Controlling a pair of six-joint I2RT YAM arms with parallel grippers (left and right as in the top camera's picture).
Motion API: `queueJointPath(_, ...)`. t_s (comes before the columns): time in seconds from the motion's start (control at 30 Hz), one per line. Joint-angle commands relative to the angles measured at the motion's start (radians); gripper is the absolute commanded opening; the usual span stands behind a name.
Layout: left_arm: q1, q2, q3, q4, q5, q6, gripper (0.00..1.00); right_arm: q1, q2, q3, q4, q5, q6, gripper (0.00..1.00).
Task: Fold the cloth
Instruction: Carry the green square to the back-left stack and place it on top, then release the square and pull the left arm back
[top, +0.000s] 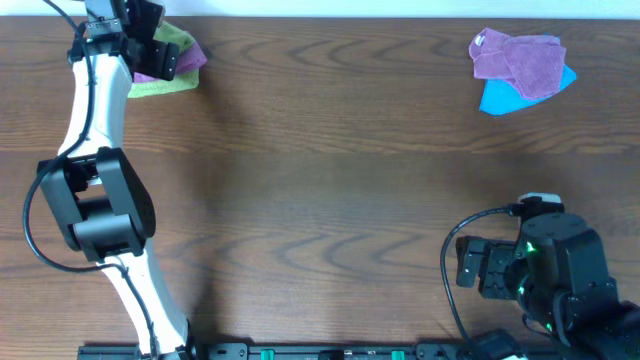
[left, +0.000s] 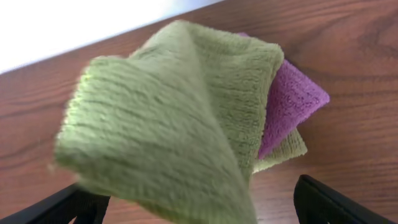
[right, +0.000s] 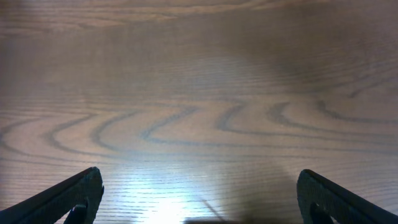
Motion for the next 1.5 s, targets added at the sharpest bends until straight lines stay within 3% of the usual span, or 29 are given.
queueJointPath(0.0, 0.003, 0.002, 0.022, -0.013, -0.031, -0.041, 0.95, -0.005, 0.0, -0.003, 0.003, 0.0, 0.014, 0.99)
queueJointPath(0.17, 0.002, -0.006, 0.022, -0.048, -0.048, -0.137, 0.95, -0.005, 0.0, -0.003, 0.005, 0.001, 0.013, 0.99)
queueJointPath(0.33, 0.0, -0.024, 0.022, -0.063, -0.072, -0.139, 0.95, -0.005, 0.001, -0.003, 0.011, 0.001, -0.005, 0.99)
queueJointPath(0.63, 0.002, -0.027, 0.022, 0.037, -0.453, -0.169, 0.95, -0.005, 0.001, -0.003, 0.011, 0.001, -0.014, 0.99)
queueJointPath(0.87, 0.003, -0.027, 0.022, 0.061, -0.53, -0.172, 0.95, -0.005, 0.001, -0.003, 0.014, 0.0, -0.013, 0.99)
queueJointPath(1.0, 0.003, -0.027, 0.022, 0.06, -0.53, -0.178, 0.95, -0.005, 0.001, -0.003, 0.014, 0.0, -0.013, 0.99)
queueJointPath(1.1, 0.003, -0.027, 0.022, 0.059, -0.525, -0.249, 0.95, -0.005, 0.001, -0.003, 0.014, 0.0, -0.013, 0.99)
queueJointPath(1.33, -0.012, -0.048, 0.022, -0.031, -0.261, -0.376, 0.96, -0.005, 0.002, -0.003, 0.038, 0.002, -0.025, 0.99)
queueJointPath(1.47, -0.028, -0.138, 0.022, -0.104, -0.217, -0.431, 0.95, -0.005, 0.002, -0.002, 0.064, 0.085, -0.042, 0.99)
